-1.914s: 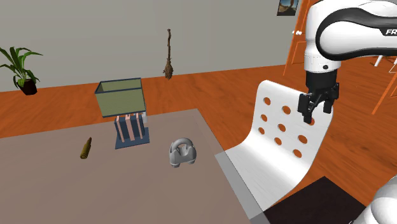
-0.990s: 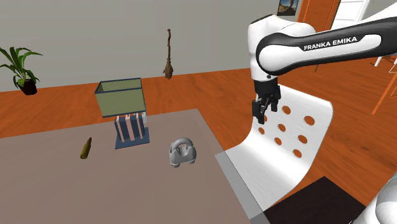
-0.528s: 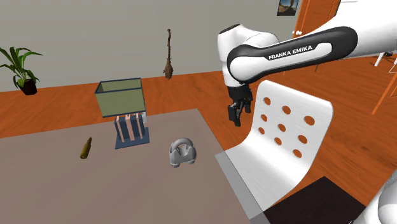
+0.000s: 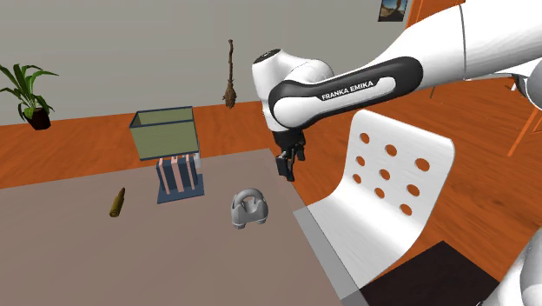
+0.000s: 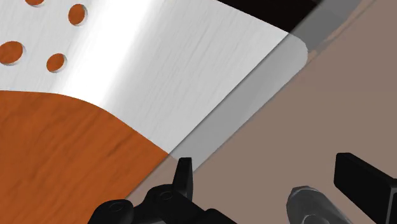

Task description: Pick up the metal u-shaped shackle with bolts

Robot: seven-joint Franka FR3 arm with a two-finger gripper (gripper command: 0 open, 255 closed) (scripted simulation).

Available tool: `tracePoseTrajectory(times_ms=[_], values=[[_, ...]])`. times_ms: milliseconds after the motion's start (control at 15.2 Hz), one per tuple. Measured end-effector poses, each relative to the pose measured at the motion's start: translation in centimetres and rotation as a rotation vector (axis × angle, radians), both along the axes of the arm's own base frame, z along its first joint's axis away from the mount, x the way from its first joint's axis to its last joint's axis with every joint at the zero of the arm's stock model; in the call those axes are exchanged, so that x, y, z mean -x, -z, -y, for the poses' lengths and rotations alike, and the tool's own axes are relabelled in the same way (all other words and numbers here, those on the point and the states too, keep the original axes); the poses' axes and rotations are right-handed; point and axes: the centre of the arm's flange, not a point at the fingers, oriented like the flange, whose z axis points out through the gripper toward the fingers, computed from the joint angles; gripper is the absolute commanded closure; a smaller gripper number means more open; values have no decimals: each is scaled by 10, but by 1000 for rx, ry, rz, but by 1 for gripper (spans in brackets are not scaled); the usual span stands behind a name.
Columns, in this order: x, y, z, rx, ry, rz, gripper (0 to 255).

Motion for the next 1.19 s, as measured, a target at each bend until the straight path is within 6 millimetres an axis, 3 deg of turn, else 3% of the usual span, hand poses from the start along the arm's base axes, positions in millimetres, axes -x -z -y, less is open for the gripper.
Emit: tracePoseTrajectory(times_ms=[264,858,1188], values=[[-15,18,-47,8,-102,0,0],[-24,56,-157,23,-333,0,0],[-25,78,-172,26,-363,0,0]])
